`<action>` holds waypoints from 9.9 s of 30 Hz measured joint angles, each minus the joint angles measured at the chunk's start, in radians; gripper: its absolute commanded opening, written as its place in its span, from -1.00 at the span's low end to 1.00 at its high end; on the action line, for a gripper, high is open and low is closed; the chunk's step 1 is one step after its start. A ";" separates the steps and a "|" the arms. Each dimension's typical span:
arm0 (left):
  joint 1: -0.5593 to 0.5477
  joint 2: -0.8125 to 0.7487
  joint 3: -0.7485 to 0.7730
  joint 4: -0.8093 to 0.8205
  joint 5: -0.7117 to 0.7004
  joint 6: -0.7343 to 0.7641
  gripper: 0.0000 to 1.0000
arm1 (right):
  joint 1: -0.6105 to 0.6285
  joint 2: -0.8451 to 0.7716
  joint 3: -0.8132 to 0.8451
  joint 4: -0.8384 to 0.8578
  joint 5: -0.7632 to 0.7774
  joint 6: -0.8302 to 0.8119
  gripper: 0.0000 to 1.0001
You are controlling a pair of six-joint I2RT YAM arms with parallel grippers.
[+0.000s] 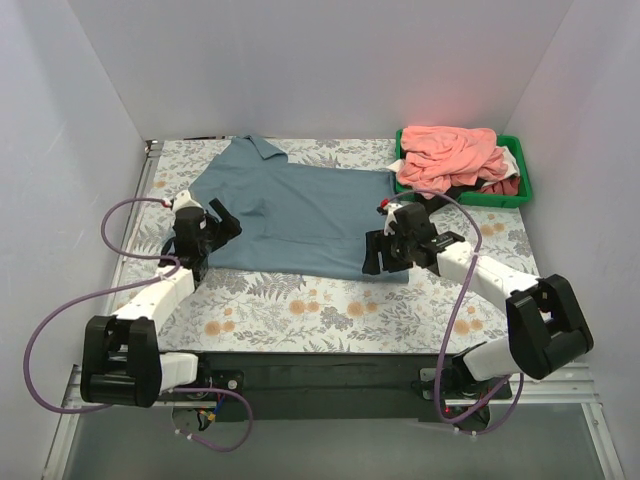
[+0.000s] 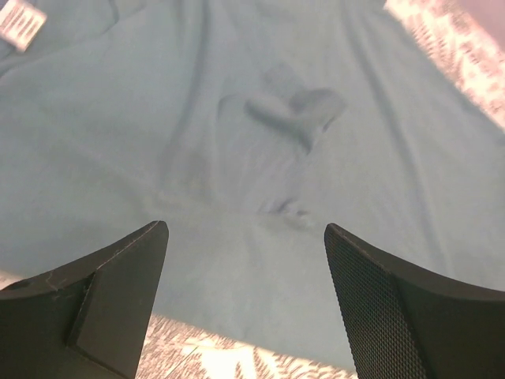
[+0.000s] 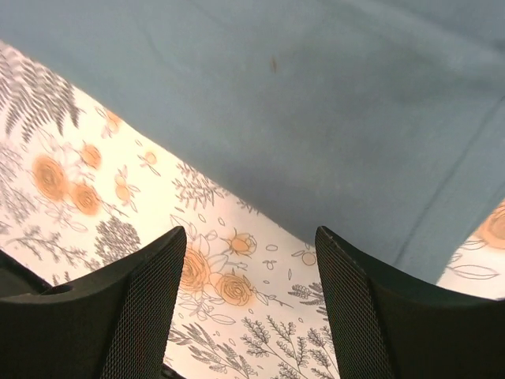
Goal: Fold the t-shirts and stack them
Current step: Fold the tshirt
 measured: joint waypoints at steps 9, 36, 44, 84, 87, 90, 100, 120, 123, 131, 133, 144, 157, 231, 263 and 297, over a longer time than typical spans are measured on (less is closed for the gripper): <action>-0.056 0.260 0.188 0.137 0.076 -0.014 0.55 | 0.000 0.045 0.126 0.031 0.027 0.000 0.45; -0.144 0.752 0.504 0.273 0.239 -0.013 0.54 | 0.000 0.077 0.032 0.097 0.017 0.011 0.45; -0.133 0.653 0.440 0.307 0.324 -0.022 0.57 | 0.000 0.083 0.037 0.111 0.007 0.010 0.45; 0.179 0.095 -0.168 0.146 0.301 -0.085 0.58 | 0.007 0.190 -0.024 0.309 0.036 -0.024 0.37; 0.179 0.043 -0.194 0.124 0.278 -0.085 0.58 | 0.025 0.177 -0.033 0.302 0.052 -0.022 0.37; 0.179 -0.008 -0.203 0.094 0.245 -0.087 0.58 | 0.048 0.151 -0.036 0.252 0.070 -0.017 0.38; 0.179 -0.031 -0.064 0.085 0.194 -0.091 0.56 | 0.077 0.068 0.052 -0.043 0.180 -0.023 0.43; 0.131 0.503 0.196 0.254 0.315 -0.107 0.55 | 0.077 0.388 0.296 0.052 0.223 -0.049 0.38; 0.137 0.515 0.193 0.251 0.318 -0.109 0.55 | 0.077 0.380 0.276 0.076 0.221 -0.048 0.39; 0.165 0.444 0.091 0.288 0.334 -0.117 0.55 | 0.075 0.342 0.202 0.157 0.198 -0.047 0.38; 0.166 0.403 0.048 0.284 0.331 -0.116 0.55 | 0.074 0.328 0.179 0.175 0.186 -0.047 0.37; 0.166 0.159 -0.114 0.152 0.262 -0.102 0.55 | 0.089 0.199 0.030 0.201 0.100 -0.021 0.37; 0.165 -0.050 -0.186 0.072 0.210 -0.108 0.54 | 0.131 0.116 0.000 0.056 0.077 0.007 0.41; 0.027 0.121 0.082 0.048 0.152 -0.056 0.65 | 0.099 0.073 0.040 0.090 0.092 0.017 0.48; 0.129 0.749 0.811 -0.058 0.143 0.070 0.57 | -0.286 0.430 0.304 0.202 0.255 -0.048 -0.02; 0.132 1.020 0.985 -0.068 0.131 0.090 0.04 | -0.291 0.462 0.318 0.212 0.196 -0.045 -0.62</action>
